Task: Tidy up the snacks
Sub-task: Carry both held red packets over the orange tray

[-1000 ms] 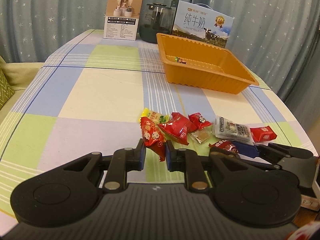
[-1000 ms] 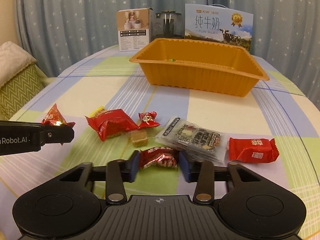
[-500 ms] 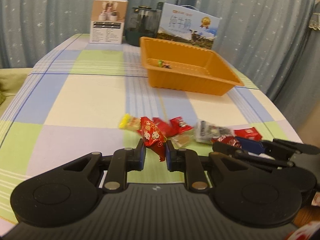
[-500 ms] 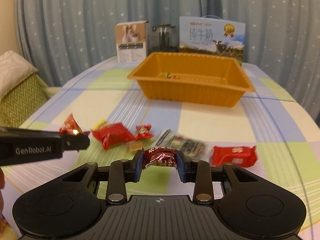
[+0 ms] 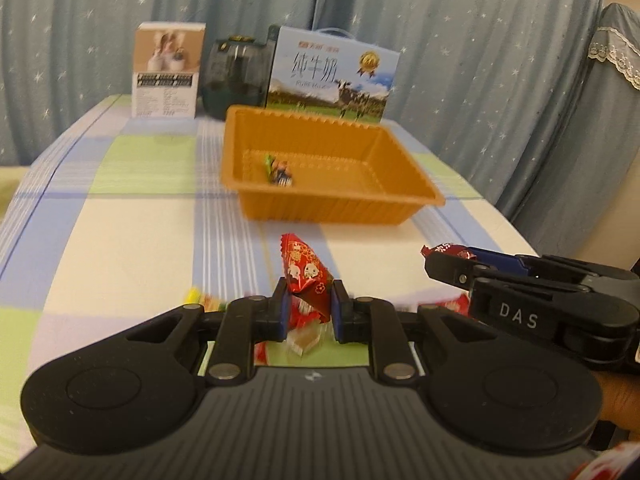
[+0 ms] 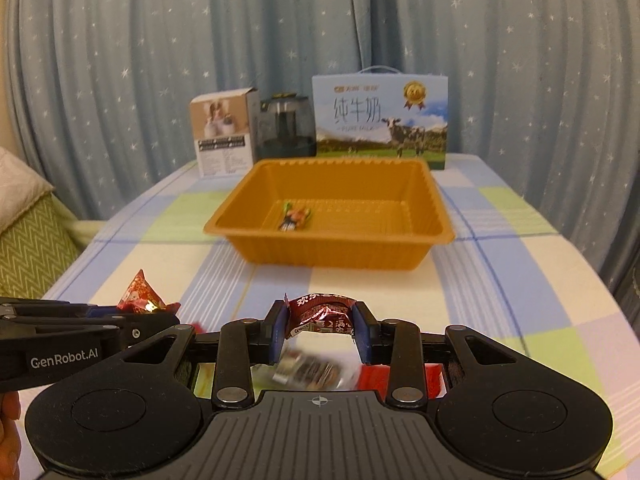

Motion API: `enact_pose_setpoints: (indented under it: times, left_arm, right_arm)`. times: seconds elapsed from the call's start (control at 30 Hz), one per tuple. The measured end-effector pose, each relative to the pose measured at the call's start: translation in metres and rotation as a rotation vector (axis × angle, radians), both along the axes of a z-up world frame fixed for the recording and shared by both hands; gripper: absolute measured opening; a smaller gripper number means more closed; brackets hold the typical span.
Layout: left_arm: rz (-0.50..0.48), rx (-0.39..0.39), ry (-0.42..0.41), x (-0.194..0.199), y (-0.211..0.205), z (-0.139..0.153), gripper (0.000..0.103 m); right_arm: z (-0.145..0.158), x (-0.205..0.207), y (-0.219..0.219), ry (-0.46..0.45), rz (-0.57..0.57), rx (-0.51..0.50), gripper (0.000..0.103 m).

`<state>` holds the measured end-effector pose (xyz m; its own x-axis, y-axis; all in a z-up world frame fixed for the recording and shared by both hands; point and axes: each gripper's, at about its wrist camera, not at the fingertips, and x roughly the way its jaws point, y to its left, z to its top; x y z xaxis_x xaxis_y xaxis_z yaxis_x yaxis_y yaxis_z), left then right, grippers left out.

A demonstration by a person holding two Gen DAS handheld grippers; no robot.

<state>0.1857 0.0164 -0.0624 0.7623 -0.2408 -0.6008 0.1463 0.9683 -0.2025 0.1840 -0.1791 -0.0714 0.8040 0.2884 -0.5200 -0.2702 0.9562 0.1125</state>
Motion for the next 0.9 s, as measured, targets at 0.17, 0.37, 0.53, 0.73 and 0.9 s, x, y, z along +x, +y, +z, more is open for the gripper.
enact_pose_setpoints:
  times: [0.17, 0.37, 0.53, 0.73, 0.9]
  left_arm:
    - [-0.021, 0.016, -0.038, 0.024, -0.007, 0.015, 0.018]
    - [-0.024, 0.011, -0.059, 0.062, -0.010, 0.023, 0.018]
    - [-0.019, 0.008, -0.069, 0.092, -0.012, 0.028, 0.018]
    - [-0.010, 0.019, -0.077, 0.124, -0.013, 0.028, 0.018]
    - [-0.003, 0.019, -0.070, 0.148, -0.012, 0.023, 0.018]
  right_arm:
    - [0.014, 0.019, -0.005, -0.031, -0.007, -0.006, 0.035]
    - [0.025, 0.050, -0.011, -0.040, -0.028, 0.015, 0.035]
    - [0.032, 0.084, -0.017, -0.049, -0.053, 0.038, 0.035]
    - [0.029, 0.120, -0.027, -0.027, -0.103, 0.077, 0.035]
    - [0.021, 0.142, -0.027, -0.019, -0.109, 0.066, 0.035]
